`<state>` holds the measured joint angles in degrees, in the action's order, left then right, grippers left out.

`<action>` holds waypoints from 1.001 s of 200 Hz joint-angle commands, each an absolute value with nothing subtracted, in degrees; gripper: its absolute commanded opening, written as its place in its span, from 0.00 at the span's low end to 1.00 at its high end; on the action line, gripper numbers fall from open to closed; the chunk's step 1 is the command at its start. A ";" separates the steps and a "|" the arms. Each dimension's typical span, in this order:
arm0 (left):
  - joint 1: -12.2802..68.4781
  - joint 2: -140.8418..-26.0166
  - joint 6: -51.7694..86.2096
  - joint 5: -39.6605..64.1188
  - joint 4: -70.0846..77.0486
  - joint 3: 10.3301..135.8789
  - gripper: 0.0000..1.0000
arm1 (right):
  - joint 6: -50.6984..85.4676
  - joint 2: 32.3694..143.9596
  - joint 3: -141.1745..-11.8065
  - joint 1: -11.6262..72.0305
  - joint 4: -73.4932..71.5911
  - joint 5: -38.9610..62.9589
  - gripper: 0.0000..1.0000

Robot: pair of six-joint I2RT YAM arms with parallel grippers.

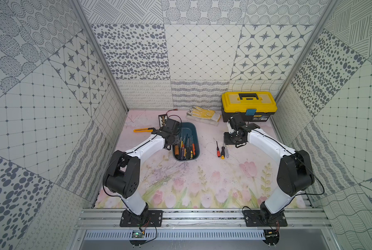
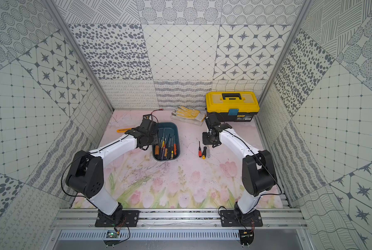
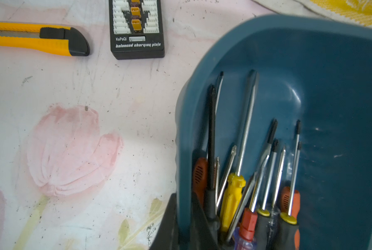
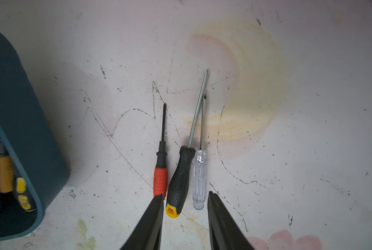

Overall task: Take out the screwdriver from the storage box
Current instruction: Pick up the screwdriver from the storage box.

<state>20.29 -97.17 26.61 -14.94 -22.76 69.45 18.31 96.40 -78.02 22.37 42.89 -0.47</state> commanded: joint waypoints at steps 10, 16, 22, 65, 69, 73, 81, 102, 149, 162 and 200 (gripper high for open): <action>20.52 -95.64 25.80 -11.64 -16.39 68.82 0.00 | 19.63 95.35 -82.52 25.09 40.12 5.09 0.39; 20.57 -95.63 25.73 -11.44 -16.15 68.74 0.00 | 19.64 95.71 -83.34 25.77 39.95 5.72 0.39; 20.54 -95.76 25.67 -11.26 -16.06 68.67 0.00 | 19.68 96.23 -84.27 26.33 39.84 6.38 0.39; 20.52 -96.25 25.31 -10.03 -15.33 68.60 0.00 | 22.92 100.62 -89.90 29.72 36.25 13.27 0.39; 20.56 -96.16 25.24 -10.06 -15.30 68.56 0.00 | 23.08 101.14 -90.44 30.19 35.98 13.58 0.39; 20.57 -96.18 25.25 -10.02 -15.22 68.60 0.00 | 23.12 101.72 -90.96 30.52 35.80 13.85 0.39; 20.56 -96.16 25.09 -10.02 -15.19 68.58 0.00 | 23.46 102.86 -92.05 31.22 35.54 14.49 0.39; 20.53 -96.16 24.62 -9.77 -14.99 68.73 0.00 | 24.34 105.81 -94.61 32.67 34.68 17.10 0.39; 20.58 -95.89 24.43 -9.84 -14.70 68.12 0.00 | 25.54 110.97 -97.33 36.06 33.69 19.85 0.37; 20.48 -95.98 24.43 -9.87 -14.72 68.16 0.00 | 26.27 112.26 -97.54 36.90 33.25 19.75 0.38; 20.52 -95.85 25.10 -10.15 -13.85 67.30 0.00 | 28.23 116.19 -98.35 38.57 32.60 19.33 0.38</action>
<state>20.36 -96.88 25.34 -11.03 -19.97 67.81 26.28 113.67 -96.84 37.69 35.29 18.87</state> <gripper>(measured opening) 0.118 0.380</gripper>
